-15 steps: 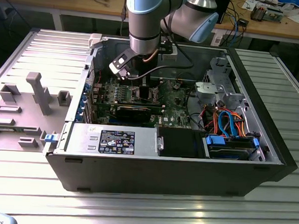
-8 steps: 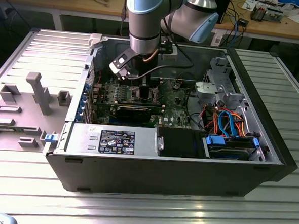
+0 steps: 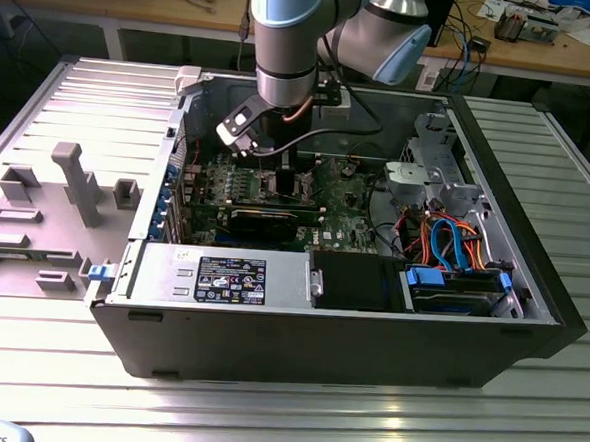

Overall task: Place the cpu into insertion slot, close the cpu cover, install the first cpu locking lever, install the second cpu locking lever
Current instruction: 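Place the cpu into insertion slot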

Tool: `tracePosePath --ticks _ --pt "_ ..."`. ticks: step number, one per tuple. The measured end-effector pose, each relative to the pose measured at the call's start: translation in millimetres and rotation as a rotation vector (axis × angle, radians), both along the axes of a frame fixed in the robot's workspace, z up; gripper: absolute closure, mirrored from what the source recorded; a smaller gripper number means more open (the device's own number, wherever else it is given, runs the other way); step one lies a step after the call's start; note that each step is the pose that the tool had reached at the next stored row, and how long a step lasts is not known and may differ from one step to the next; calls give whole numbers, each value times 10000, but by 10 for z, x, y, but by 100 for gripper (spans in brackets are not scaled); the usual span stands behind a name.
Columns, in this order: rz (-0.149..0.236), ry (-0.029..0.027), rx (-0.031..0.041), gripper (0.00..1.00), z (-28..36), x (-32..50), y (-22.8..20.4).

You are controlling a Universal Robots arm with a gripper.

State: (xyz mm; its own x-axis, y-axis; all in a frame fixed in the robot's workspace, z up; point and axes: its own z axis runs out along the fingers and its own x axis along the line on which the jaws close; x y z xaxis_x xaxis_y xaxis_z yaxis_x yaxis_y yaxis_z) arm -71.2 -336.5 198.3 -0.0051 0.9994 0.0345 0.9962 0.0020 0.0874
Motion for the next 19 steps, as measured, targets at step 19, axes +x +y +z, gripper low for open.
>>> tracePosePath --ticks 19 --pt "-1 0 -8 31 95 2 0"
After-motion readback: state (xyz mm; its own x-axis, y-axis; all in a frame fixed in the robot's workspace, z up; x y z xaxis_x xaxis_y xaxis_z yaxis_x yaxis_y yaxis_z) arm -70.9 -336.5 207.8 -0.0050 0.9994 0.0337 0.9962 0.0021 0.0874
